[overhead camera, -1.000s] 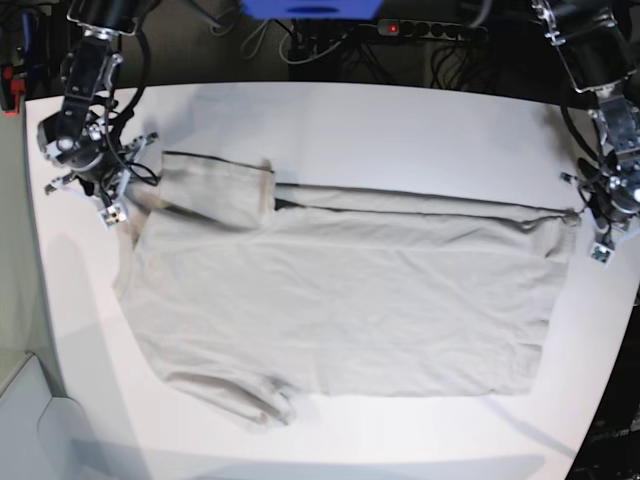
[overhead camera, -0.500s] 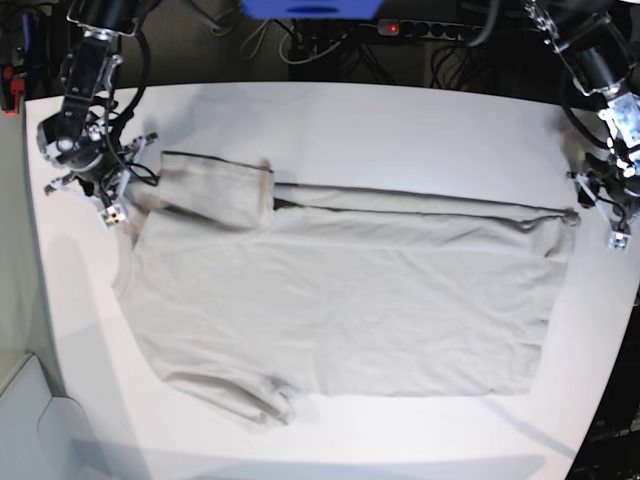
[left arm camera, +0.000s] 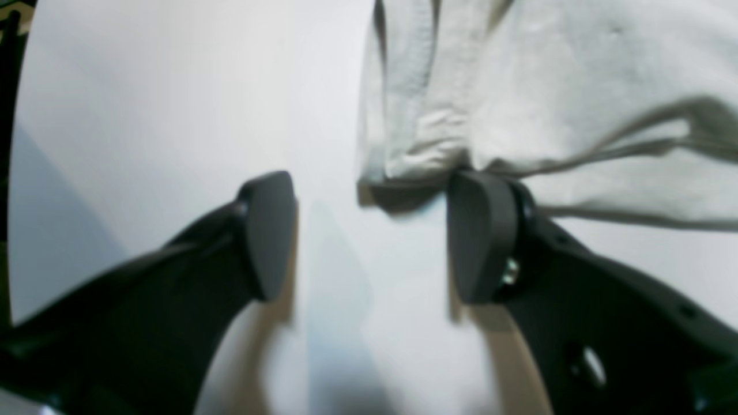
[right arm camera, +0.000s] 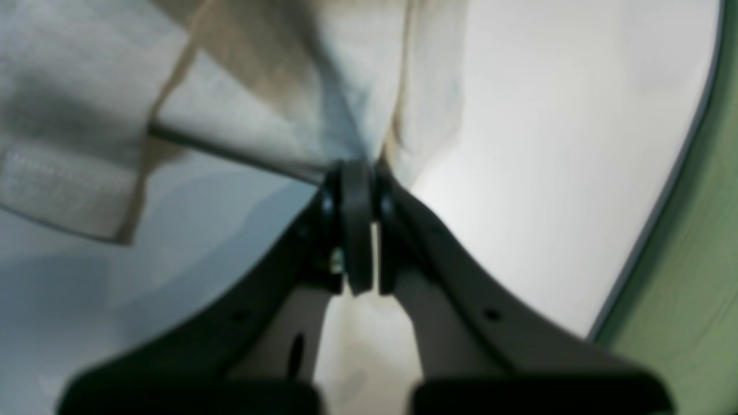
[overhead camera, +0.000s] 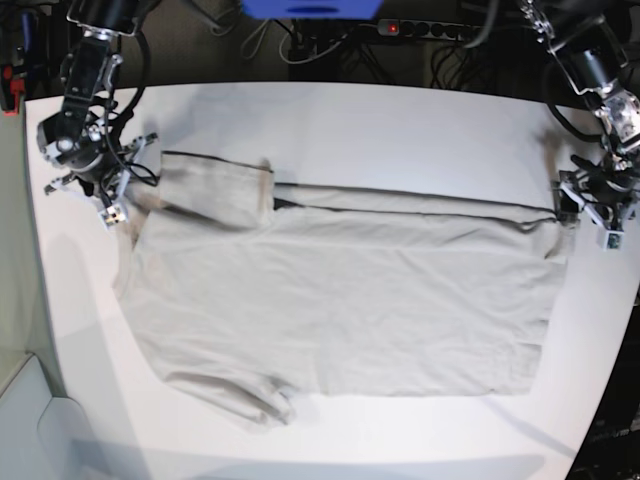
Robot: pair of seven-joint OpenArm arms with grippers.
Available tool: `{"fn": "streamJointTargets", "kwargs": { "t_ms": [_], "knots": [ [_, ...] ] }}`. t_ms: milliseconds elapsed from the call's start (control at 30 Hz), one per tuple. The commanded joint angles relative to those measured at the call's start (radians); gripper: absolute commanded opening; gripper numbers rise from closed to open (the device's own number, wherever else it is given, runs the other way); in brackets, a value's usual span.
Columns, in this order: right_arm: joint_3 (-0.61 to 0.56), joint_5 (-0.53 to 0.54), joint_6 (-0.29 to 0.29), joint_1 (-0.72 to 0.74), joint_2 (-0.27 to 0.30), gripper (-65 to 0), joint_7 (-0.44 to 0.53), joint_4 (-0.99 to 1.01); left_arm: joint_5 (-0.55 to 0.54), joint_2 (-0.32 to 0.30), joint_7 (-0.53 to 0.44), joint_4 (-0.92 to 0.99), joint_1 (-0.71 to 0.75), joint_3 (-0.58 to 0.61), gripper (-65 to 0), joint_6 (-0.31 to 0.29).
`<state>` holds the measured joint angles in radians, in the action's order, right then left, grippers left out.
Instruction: Layout the t-shirt on the table in an organized manner, then fold the t-shirt properly
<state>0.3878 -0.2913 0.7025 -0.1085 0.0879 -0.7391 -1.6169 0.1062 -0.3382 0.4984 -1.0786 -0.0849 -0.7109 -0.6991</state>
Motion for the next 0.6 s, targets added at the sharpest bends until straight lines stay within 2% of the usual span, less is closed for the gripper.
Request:
{"fn": "streamJointTargets", "kwargs": {
  "t_ms": [0,100,300,567],
  "knots": [
    [0.003,-0.001,-0.004,0.014,0.013,-65.0,0.010,-0.018,-0.003,-0.019,0.018,-0.005,-0.013,0.007,-23.8,0.001],
    [0.003,-0.001,-0.004,0.026,0.013,-65.0,0.010,-0.018,-0.029,-0.022,0.018,-0.005,-0.013,0.053,-26.3,0.001],
    [0.003,-0.001,-0.004,0.026,0.013,-65.0,0.010,-0.018,-0.027,-0.020,0.018,-0.005,-0.014,0.073,-42.9,0.001],
    [0.003,-0.001,-0.004,0.034,0.013,-65.0,0.010,-0.018,-0.027,-0.022,0.018,-0.019,-0.014,0.067,-50.7,0.001]
  ]
}}
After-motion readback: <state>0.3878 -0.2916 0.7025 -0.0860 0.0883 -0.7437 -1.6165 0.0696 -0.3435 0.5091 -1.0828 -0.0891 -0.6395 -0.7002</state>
